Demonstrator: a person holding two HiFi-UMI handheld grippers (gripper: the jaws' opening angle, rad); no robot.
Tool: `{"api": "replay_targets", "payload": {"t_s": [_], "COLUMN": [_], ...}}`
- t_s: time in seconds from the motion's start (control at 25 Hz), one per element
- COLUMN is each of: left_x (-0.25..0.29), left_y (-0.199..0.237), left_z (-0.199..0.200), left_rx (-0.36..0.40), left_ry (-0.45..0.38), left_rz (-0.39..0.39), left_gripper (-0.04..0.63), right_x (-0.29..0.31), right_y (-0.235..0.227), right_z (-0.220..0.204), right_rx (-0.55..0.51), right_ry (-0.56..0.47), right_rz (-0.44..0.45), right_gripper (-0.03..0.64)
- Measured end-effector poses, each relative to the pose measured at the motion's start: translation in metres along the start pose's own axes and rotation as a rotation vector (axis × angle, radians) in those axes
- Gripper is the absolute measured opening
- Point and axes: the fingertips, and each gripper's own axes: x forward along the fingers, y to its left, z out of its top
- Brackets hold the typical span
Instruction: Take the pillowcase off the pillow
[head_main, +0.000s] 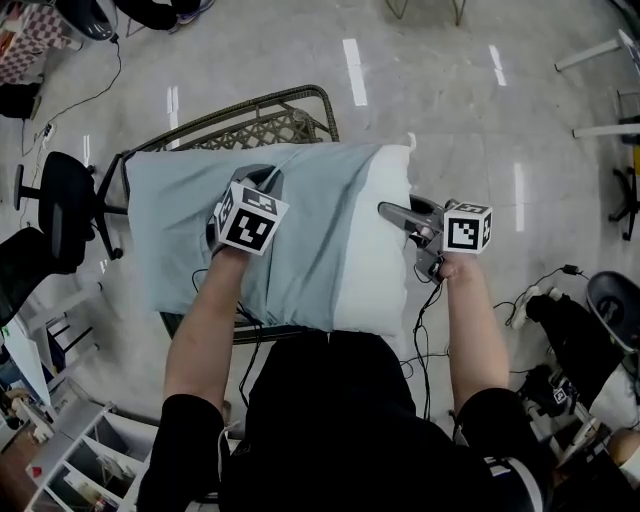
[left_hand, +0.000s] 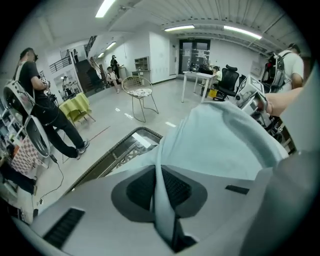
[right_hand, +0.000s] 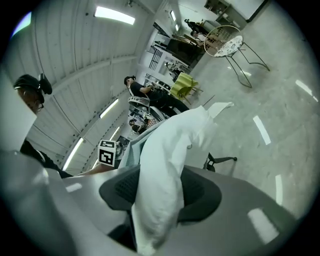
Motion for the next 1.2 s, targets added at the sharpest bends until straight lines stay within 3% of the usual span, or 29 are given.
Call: {"api": "replay_targets", "payload": {"t_s": [0.16, 0.72, 1.04, 1.2], "left_x": [-0.015, -0.08, -0.095, -0.082], "left_y": [0.01, 0.072, 0.076, 0.06], "left_z": [0.0, -0.041, -0.057, -0.048], "left_rx": [0.002, -0.051, -0.064, -0.076], "left_ry": [-0.015, -0.002, -0.028, -0.051], "left_rz": [0.023, 0.13, 0.131, 0.109], "left_gripper": [0.015, 0.009, 0.009, 0.009], "right_x": [-0.008, -0.053, -0.074, -0.064], "right_y": [0.026, 0.084, 0.081, 0.049], "right_z": [0.008, 0.026, 0.034, 0.022], "right_rx": [-0.029, -0.03, -0.043, 0.011], "right_ry": [-0.043, -0.169, -0.198, -0.185], "right_rz": [0.023, 0.11, 0.091, 0.045], "right_gripper": [0.178, 0.132, 0.123, 0.178]}}
